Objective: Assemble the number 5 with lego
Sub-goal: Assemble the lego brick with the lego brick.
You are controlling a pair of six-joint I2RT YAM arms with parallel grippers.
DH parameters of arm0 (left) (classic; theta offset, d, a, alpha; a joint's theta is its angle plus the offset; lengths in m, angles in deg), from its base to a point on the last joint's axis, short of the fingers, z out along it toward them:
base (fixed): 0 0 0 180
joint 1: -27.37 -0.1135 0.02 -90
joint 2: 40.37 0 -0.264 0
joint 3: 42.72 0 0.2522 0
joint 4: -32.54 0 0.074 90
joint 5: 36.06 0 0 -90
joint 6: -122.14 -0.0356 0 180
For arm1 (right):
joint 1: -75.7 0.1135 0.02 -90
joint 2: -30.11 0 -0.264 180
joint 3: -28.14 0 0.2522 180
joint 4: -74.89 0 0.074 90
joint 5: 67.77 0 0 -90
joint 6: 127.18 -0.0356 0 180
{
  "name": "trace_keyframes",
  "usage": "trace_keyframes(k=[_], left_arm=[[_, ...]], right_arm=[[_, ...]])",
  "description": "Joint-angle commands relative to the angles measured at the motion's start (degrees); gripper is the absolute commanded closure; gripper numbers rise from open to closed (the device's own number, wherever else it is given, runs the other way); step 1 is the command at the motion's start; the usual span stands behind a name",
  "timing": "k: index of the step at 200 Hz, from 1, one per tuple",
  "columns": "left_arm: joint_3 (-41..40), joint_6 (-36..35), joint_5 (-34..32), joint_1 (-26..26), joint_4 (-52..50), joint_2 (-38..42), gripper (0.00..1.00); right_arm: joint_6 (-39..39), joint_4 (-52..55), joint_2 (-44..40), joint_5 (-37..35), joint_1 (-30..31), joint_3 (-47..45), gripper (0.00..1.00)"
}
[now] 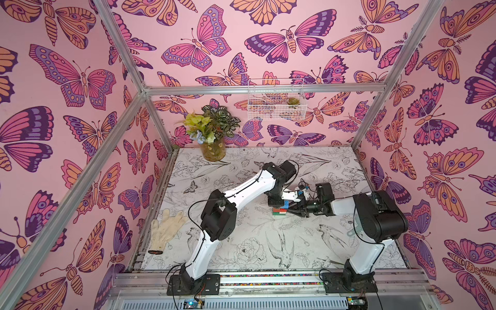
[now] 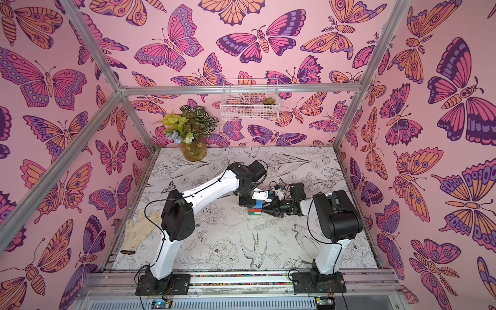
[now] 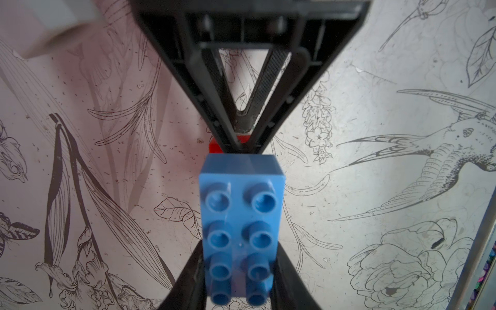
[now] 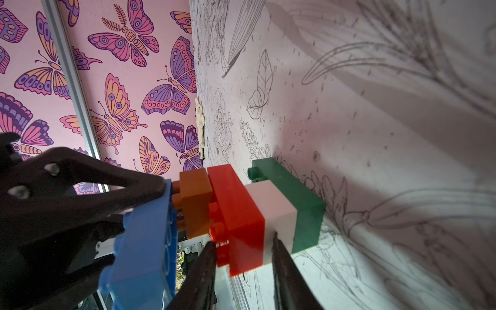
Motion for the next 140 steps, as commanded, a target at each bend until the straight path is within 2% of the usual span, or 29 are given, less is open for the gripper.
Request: trace_keyframes(k=[1, 140], left_arm=[[-2.21, -0.32, -0.53, -0.4, -1.15, 0.13, 0.98], [-0.53, 1.61, 2.13, 0.66, -1.18, -3.63, 0.98]], right_arm=[[1.62, 2.77, 1.69, -2.55, 0.55, 0.51, 0.64], [2.06, 3.54, 2.21, -2.64, 0.91, 1.01, 0.65]])
